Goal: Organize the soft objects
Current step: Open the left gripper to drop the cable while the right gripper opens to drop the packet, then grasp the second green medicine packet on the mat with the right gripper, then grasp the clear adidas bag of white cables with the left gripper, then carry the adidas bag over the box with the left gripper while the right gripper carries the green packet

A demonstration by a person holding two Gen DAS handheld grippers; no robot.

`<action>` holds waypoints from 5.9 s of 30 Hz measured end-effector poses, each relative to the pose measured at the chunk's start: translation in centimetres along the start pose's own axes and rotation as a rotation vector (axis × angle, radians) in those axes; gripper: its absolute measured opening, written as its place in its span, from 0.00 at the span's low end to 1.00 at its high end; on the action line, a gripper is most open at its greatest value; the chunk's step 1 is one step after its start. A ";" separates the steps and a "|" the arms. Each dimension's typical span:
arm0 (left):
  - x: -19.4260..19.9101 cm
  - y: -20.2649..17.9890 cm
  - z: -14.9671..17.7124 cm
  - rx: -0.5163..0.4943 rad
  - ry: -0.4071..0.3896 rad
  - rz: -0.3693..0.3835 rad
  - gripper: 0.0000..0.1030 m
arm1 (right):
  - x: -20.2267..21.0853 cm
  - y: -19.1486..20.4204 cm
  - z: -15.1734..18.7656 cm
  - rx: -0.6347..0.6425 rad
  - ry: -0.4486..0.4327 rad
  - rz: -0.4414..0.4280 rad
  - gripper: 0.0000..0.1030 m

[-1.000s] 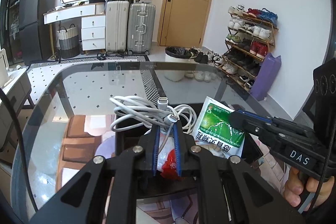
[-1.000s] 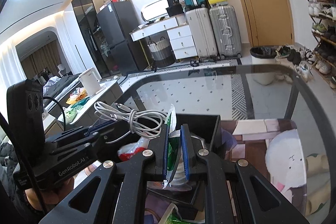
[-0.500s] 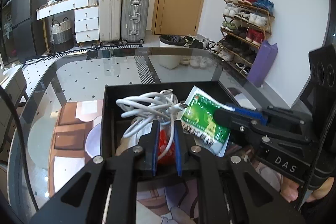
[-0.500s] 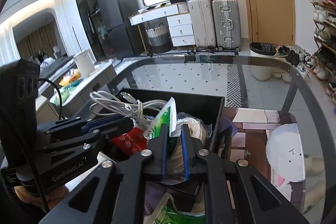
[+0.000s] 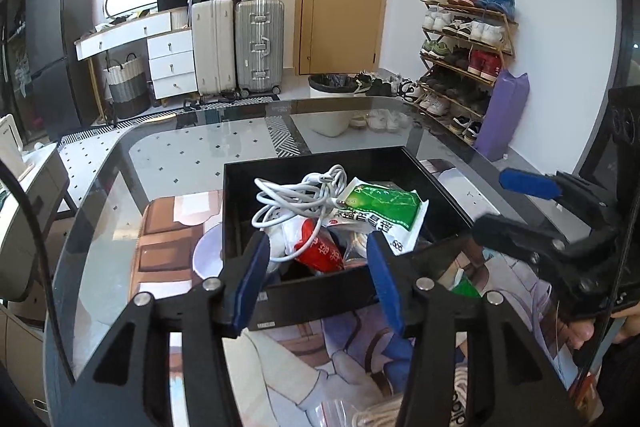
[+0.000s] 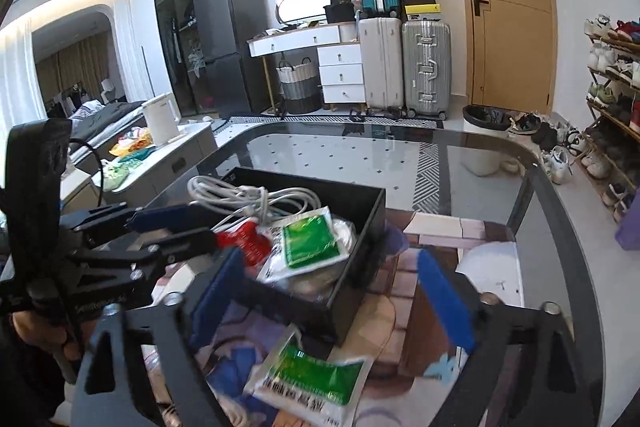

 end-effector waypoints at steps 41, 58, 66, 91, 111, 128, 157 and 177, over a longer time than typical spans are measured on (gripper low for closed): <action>2.2 0.9 6.6 0.031 0.034 -0.115 1.00 | 1.8 1.6 6.7 -0.032 0.096 0.005 0.99; 1.7 0.3 8.0 0.016 0.061 -0.099 1.00 | -0.1 0.9 8.4 -0.044 0.182 0.020 0.99; 1.8 0.1 8.1 0.009 0.067 -0.088 1.00 | -1.7 0.6 8.8 -0.074 0.255 0.012 0.99; 1.4 0.7 8.4 0.032 0.090 -0.055 1.00 | -5.7 2.7 8.7 0.024 0.367 0.138 0.92; 1.3 0.5 8.6 0.019 0.094 -0.054 1.00 | -2.8 1.8 10.1 0.027 0.290 0.111 0.51; 2.2 -2.5 9.0 -0.077 0.126 0.061 1.00 | 1.5 1.9 9.7 -0.019 0.192 0.062 0.51; -0.1 -7.3 9.9 -0.288 0.267 0.135 0.93 | 3.7 1.3 9.4 -0.021 0.170 0.038 0.51; 0.7 -7.2 9.7 -0.263 0.254 0.187 0.45 | 4.0 2.4 9.2 0.008 0.164 0.022 0.51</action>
Point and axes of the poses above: each gripper's, at about its wrist camera, not at the fingertips, and x roughly against the way its jaws point, y to its left, z to its underside, the point moved 7 cm from there along -x, roughly the way its jaws point, and after that the axes turned 2 degrees about y, right-handed, at the moved point
